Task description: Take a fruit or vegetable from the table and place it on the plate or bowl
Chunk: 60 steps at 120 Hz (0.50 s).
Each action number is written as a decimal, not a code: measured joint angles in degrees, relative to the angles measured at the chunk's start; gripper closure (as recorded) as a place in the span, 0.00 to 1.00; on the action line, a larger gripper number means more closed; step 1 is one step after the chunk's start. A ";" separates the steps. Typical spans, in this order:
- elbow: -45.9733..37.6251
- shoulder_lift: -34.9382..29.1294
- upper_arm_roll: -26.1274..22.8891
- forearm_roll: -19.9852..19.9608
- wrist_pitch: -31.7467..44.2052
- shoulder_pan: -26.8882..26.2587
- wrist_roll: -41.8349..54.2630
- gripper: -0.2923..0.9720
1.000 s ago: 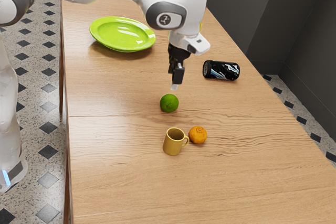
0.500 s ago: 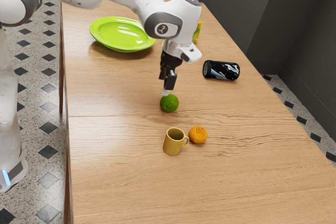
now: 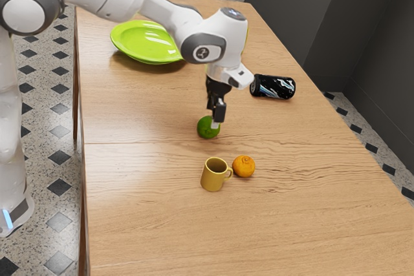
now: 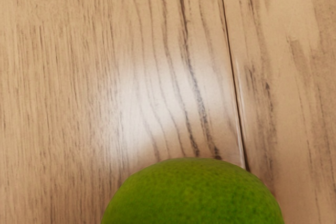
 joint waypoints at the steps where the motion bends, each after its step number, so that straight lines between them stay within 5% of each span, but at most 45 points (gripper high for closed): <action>1: 0.00 0.06 -0.01 -0.02 0.10 0.00 0.01 0.23; 60: -0.11 2.08 -0.05 -0.63 -1.83 -0.32 0.12 0.23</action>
